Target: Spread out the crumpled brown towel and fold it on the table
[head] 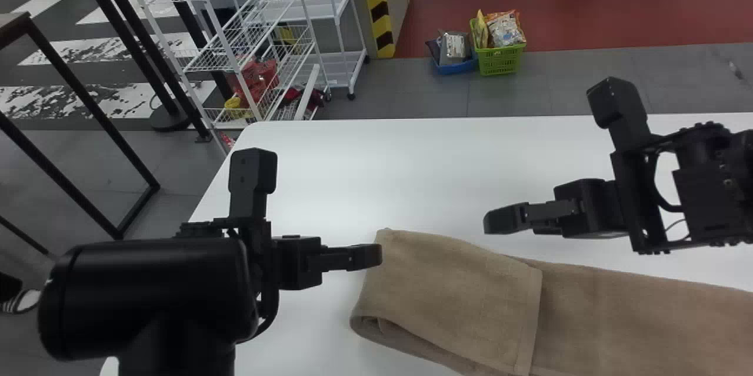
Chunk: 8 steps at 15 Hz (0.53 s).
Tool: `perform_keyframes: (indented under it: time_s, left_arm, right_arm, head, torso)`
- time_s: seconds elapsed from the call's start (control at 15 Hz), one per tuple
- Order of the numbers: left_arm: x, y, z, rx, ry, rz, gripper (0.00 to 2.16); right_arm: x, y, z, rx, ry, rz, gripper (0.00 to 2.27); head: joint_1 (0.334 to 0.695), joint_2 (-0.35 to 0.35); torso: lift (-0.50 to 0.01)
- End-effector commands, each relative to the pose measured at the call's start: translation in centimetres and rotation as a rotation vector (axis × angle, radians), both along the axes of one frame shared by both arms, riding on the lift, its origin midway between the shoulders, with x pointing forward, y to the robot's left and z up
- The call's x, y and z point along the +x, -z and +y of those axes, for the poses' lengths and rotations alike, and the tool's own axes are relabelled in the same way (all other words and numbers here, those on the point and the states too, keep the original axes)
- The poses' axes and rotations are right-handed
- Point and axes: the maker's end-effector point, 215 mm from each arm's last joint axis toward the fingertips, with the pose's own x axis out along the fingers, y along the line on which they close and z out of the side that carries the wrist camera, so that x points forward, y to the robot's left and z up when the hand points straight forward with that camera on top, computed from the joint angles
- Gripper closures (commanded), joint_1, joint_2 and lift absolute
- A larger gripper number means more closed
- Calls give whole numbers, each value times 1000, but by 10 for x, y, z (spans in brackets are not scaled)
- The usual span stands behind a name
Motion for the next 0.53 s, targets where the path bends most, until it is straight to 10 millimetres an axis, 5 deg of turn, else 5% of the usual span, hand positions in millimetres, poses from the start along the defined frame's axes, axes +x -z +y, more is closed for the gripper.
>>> perform_keyframes:
  time_s: [0.0,0.13,0.47]
  left_arm:
    - [4,-4,-1,-11,-3,-8,87]
    - [10,-12,4,-23,-15,-25,90]
    - [17,-25,8,-50,-19,-56,90]
  right_arm:
    - [-9,7,-12,-5,-28,14,127]
    - [-21,9,-3,24,-63,35,127]
    - [-14,8,-8,14,-57,30,238]
  head:
    - [695,272]
    - [695,268]
    - [695,274]
  torso:
    - [-127]
    - [-127]
    - [-127]
